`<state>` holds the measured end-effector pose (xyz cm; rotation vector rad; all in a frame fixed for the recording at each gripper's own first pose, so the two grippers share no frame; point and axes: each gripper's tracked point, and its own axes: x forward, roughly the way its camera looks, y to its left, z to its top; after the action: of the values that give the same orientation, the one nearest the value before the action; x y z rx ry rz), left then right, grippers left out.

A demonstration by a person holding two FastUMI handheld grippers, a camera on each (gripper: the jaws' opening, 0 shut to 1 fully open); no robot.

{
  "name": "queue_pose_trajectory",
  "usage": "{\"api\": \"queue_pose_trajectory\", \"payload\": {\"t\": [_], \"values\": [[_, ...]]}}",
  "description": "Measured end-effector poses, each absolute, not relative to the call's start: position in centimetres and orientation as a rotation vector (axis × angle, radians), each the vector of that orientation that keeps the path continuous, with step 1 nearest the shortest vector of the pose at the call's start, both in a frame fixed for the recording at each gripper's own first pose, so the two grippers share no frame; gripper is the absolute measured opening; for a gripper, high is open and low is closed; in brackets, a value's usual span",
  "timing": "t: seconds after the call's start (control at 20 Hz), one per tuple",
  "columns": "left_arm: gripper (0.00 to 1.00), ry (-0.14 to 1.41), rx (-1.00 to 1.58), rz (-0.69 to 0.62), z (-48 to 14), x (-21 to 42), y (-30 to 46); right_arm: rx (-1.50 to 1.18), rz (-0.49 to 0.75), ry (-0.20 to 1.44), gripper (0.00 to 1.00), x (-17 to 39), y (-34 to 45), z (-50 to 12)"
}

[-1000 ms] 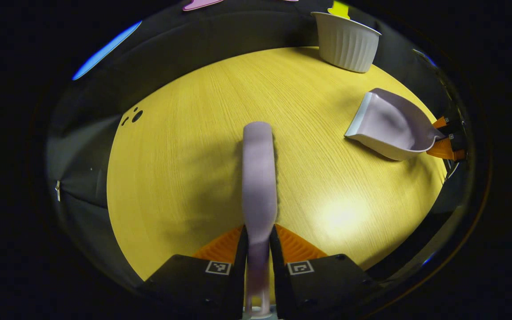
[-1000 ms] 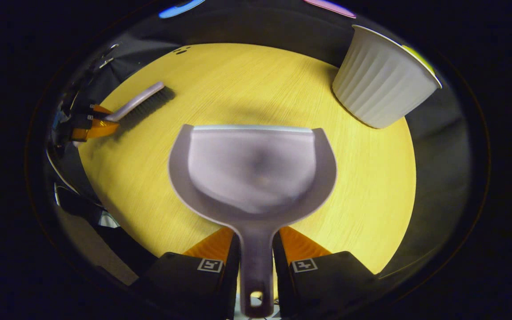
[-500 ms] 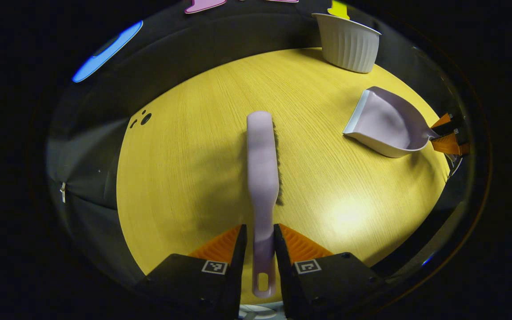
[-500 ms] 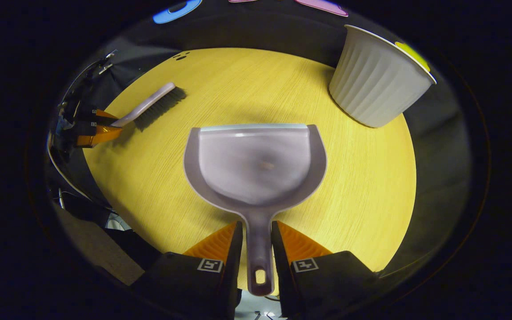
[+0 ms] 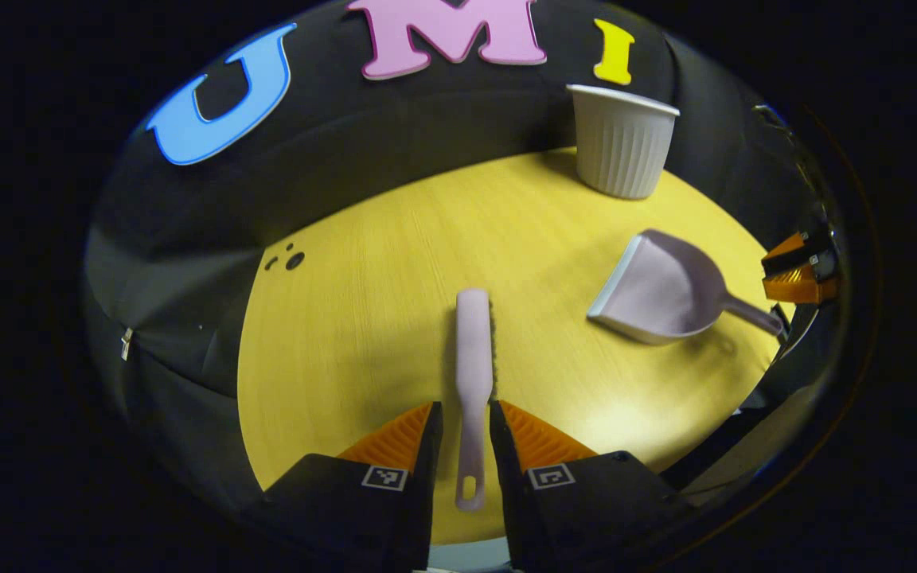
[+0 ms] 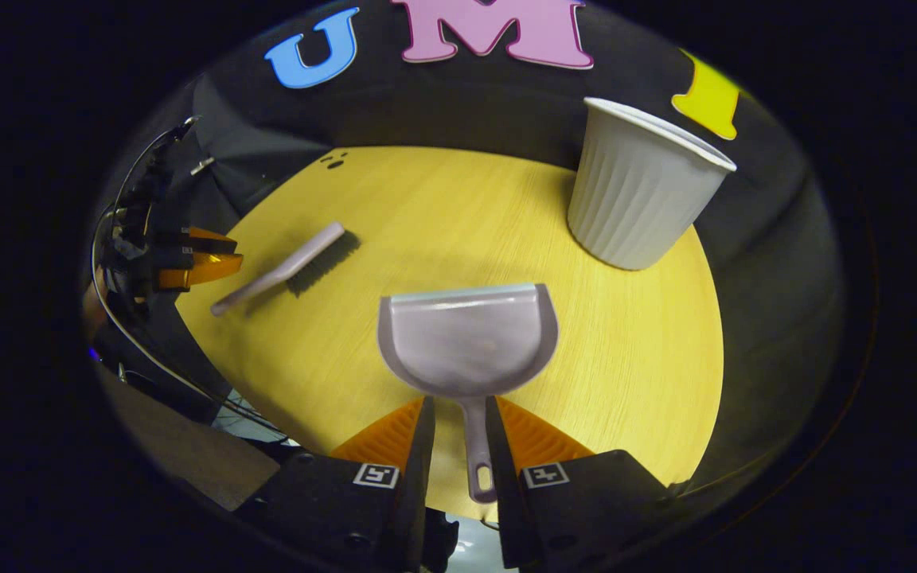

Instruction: Pick up the small broom and dustpan from the desktop, sweep the trash into the dustpan with the broom, and then empty the trash into the garbage bin.

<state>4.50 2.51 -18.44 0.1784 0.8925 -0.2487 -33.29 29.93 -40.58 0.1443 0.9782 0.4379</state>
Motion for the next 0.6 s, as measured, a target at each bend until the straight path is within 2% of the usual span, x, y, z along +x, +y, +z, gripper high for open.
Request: {"api": "queue_pose_trajectory", "payload": {"t": [0.3, 0.35, 0.45, 0.5, 0.6], "values": [[0.40, 0.614, 0.062, -0.291, -9.8, 7.6, -0.6, 0.175, 0.389, 0.709, 0.41, -29.3, 28.6, -33.3], [0.40, 0.575, 0.055, -0.290, -8.4, 8.0, -0.8, 0.181, 0.383, 0.675, 0.39, -28.7, 28.3, -32.2], [0.40, 0.500, 0.030, -0.283, -5.3, 8.8, -1.4, 0.196, 0.373, 0.614, 0.41, -27.7, 28.0, -30.0], [0.40, 0.463, 0.009, -0.284, -3.8, 9.0, -1.8, 0.200, 0.364, 0.585, 0.39, -27.2, 27.7, -28.9], [0.40, 0.396, -0.033, -0.298, -1.1, 9.5, -2.6, 0.205, 0.354, 0.537, 0.41, -26.6, 27.2, -27.0]]}}
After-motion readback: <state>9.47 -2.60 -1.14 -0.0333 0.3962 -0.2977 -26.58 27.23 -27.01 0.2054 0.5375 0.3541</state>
